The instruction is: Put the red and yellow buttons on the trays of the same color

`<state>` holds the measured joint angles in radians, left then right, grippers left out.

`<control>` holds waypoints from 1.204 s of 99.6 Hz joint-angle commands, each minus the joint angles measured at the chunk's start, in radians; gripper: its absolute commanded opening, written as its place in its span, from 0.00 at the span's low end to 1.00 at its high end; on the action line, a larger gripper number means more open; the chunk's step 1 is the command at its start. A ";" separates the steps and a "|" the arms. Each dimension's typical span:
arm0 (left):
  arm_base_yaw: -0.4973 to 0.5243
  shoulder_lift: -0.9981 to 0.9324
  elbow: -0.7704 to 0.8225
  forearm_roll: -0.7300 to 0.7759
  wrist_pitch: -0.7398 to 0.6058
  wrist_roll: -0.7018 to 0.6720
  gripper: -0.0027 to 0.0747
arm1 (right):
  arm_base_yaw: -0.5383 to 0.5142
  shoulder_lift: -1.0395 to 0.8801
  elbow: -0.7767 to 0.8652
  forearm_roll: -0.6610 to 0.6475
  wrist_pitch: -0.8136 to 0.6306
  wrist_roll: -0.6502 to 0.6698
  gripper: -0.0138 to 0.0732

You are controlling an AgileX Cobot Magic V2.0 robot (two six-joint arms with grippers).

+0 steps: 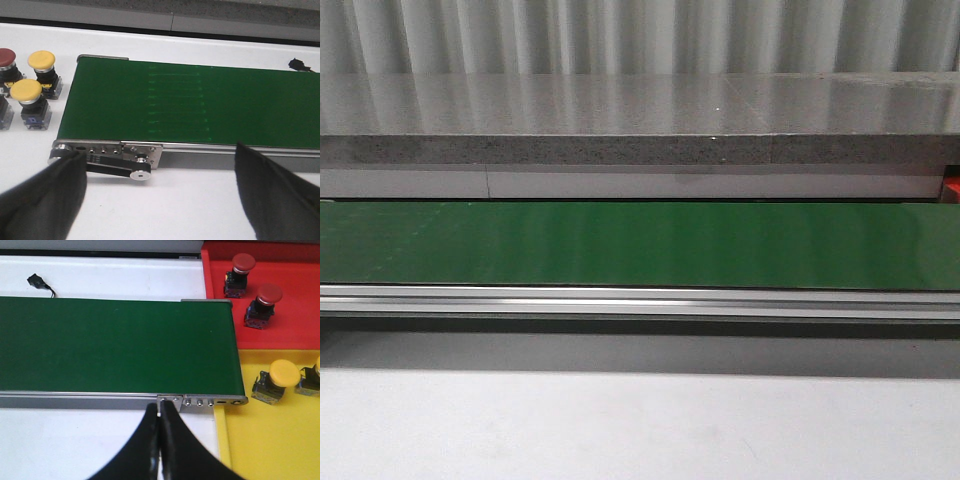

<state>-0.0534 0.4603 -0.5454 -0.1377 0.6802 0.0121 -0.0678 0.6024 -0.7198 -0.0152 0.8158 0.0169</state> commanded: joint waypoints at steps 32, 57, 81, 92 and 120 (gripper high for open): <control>0.015 0.060 -0.040 0.085 -0.161 -0.183 0.92 | -0.001 0.001 -0.024 -0.007 -0.058 -0.007 0.02; 0.149 0.355 -0.152 0.171 -0.102 -0.295 0.92 | -0.001 0.001 -0.024 -0.007 -0.058 -0.007 0.02; 0.264 0.569 -0.217 0.171 -0.101 -0.295 0.92 | -0.001 0.001 -0.024 -0.007 -0.058 -0.007 0.02; 0.282 0.625 -0.225 0.171 -0.173 -0.295 0.92 | -0.001 0.001 -0.024 -0.007 -0.058 -0.007 0.02; 0.284 0.799 -0.365 0.171 -0.204 -0.295 0.92 | -0.001 0.001 -0.024 -0.007 -0.058 -0.007 0.02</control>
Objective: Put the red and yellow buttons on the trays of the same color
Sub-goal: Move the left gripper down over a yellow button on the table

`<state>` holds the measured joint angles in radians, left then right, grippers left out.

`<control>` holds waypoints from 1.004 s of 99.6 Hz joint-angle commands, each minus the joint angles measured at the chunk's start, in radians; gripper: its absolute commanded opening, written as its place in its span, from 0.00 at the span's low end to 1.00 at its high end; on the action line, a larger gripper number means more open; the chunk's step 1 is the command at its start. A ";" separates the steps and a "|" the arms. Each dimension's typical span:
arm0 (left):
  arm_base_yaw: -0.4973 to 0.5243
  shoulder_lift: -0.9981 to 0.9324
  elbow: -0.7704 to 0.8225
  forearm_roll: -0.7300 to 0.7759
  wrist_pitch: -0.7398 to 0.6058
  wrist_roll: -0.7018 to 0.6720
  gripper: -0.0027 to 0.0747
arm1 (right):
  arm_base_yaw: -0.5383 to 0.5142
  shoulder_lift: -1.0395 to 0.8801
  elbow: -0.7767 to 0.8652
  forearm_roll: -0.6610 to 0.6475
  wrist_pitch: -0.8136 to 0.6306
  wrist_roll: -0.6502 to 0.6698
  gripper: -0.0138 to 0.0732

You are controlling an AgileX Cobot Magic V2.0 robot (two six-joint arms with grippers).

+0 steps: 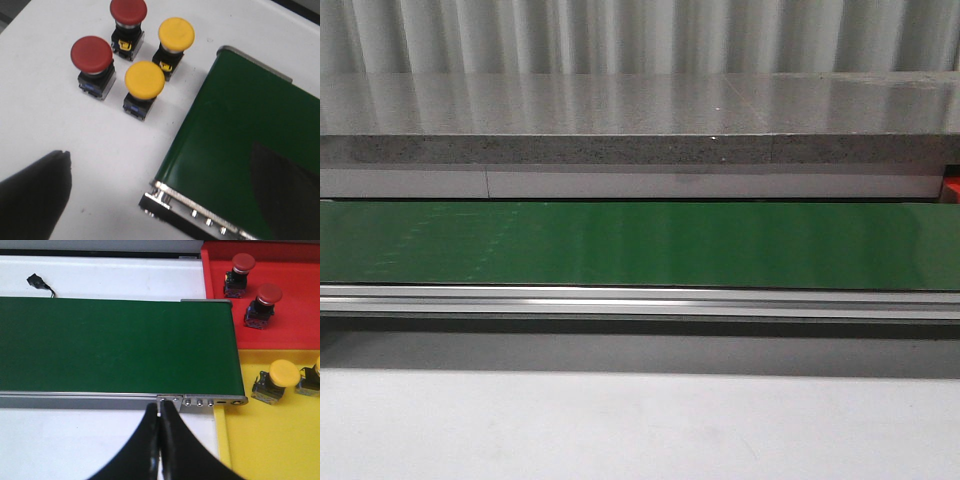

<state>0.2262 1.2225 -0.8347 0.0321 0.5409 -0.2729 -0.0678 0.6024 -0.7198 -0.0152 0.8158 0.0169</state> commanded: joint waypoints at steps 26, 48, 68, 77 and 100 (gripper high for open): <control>0.004 0.231 -0.177 -0.001 -0.048 -0.010 0.92 | -0.001 0.001 -0.024 -0.007 -0.058 -0.007 0.02; 0.004 0.340 -0.197 -0.005 -0.095 -0.010 0.92 | -0.001 0.001 -0.024 -0.007 -0.058 -0.007 0.02; 0.059 0.400 -0.197 -0.186 -0.168 -0.010 0.92 | -0.001 0.001 -0.024 -0.007 -0.058 -0.007 0.02; 0.061 0.405 -0.197 -0.220 -0.188 -0.010 0.92 | -0.001 0.001 -0.024 -0.007 -0.058 -0.007 0.02; 0.063 0.424 -0.197 -0.310 -0.256 -0.010 0.92 | -0.001 0.001 -0.024 -0.007 -0.058 -0.007 0.02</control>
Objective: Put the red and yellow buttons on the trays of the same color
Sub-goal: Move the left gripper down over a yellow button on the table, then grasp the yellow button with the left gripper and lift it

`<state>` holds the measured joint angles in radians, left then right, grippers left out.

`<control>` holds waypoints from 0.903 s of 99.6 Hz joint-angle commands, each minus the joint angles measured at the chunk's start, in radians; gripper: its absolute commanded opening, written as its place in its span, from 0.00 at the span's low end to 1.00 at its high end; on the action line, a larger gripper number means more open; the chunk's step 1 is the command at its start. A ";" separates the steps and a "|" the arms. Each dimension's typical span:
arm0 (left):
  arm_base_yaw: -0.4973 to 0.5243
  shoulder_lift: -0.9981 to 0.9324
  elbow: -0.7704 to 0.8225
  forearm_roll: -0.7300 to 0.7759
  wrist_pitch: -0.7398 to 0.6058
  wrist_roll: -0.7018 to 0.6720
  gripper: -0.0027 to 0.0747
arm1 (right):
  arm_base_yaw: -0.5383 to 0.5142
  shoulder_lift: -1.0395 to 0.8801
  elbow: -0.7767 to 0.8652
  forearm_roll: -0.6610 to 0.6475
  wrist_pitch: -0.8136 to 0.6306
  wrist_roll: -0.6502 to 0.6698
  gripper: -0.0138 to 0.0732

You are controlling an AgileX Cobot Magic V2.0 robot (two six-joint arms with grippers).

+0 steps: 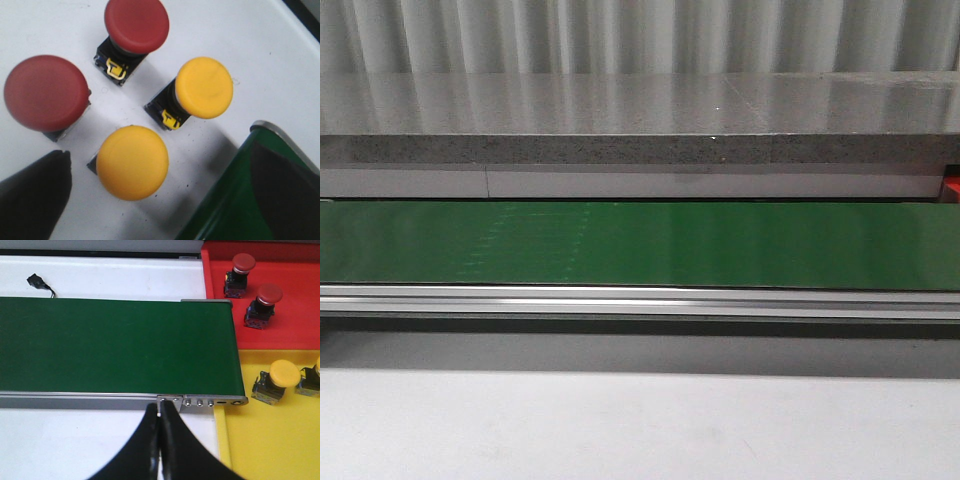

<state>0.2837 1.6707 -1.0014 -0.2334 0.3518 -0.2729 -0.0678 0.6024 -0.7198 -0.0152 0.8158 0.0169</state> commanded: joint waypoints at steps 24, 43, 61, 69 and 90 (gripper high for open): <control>0.006 0.036 -0.031 -0.053 -0.049 -0.010 0.92 | -0.001 0.001 -0.024 -0.007 -0.058 -0.007 0.02; 0.024 0.045 -0.031 -0.056 -0.064 -0.010 0.92 | -0.001 0.001 -0.024 -0.007 -0.058 -0.007 0.02; 0.044 0.045 -0.031 -0.056 -0.067 -0.010 0.92 | -0.001 0.001 -0.024 -0.007 -0.058 -0.007 0.02; 0.049 0.045 -0.031 -0.056 -0.069 -0.010 0.92 | -0.001 0.001 -0.024 -0.007 -0.058 -0.007 0.02; 0.055 0.045 -0.031 -0.056 -0.073 -0.010 0.85 | -0.001 0.001 -0.024 -0.007 -0.058 -0.007 0.02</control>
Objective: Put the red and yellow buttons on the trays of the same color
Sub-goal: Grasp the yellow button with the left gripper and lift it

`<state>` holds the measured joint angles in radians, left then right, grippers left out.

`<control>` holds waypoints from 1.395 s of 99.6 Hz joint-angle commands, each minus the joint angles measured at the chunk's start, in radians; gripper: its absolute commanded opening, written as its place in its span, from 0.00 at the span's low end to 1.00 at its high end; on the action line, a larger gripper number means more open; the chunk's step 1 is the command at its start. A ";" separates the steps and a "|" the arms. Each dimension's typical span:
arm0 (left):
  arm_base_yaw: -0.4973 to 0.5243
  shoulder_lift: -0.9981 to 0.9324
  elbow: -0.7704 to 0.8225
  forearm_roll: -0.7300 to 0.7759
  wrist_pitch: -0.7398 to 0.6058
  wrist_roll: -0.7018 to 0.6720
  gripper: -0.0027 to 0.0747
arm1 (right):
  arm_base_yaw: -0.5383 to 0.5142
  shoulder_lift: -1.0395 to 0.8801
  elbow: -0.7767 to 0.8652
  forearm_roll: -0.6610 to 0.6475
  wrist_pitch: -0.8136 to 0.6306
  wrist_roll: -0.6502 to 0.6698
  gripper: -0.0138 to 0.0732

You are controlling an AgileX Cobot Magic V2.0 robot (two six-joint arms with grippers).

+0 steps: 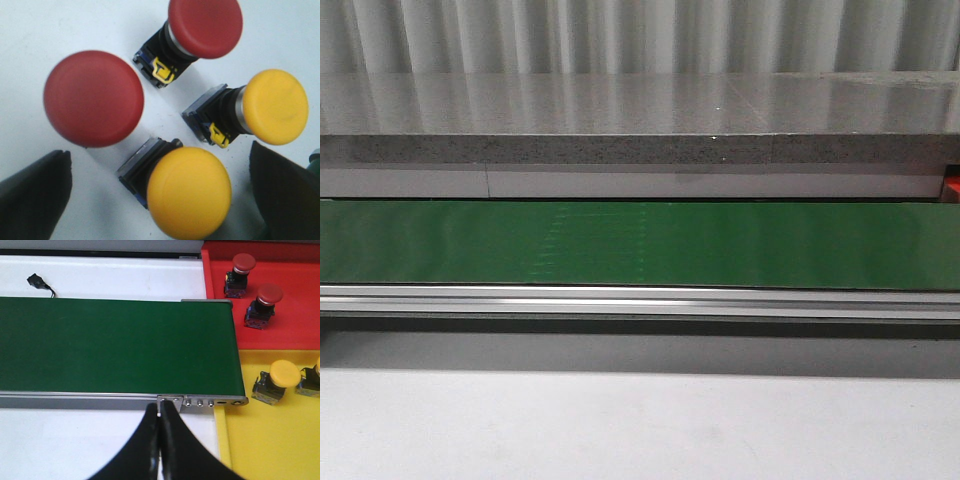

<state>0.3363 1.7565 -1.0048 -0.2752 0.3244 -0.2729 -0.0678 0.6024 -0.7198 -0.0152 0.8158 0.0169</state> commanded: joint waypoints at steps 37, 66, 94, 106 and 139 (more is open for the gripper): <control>0.003 -0.041 -0.027 -0.014 -0.040 -0.007 0.28 | -0.001 0.001 -0.024 -0.007 -0.058 -0.007 0.02; 0.003 -0.074 -0.027 -0.010 0.052 0.036 0.01 | -0.001 0.001 -0.024 -0.007 -0.058 -0.007 0.02; 0.003 -0.257 -0.027 -0.010 0.090 0.160 0.01 | -0.001 0.001 -0.024 -0.007 -0.058 -0.007 0.02; -0.001 -0.341 -0.027 -0.010 0.103 0.213 0.01 | -0.001 0.001 -0.024 -0.007 -0.058 -0.007 0.02; -0.131 -0.365 -0.087 -0.010 0.231 0.395 0.01 | -0.001 0.001 -0.024 -0.007 -0.058 -0.007 0.02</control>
<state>0.2439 1.4156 -1.0478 -0.2715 0.5867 0.0963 -0.0678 0.6024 -0.7198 -0.0152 0.8158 0.0169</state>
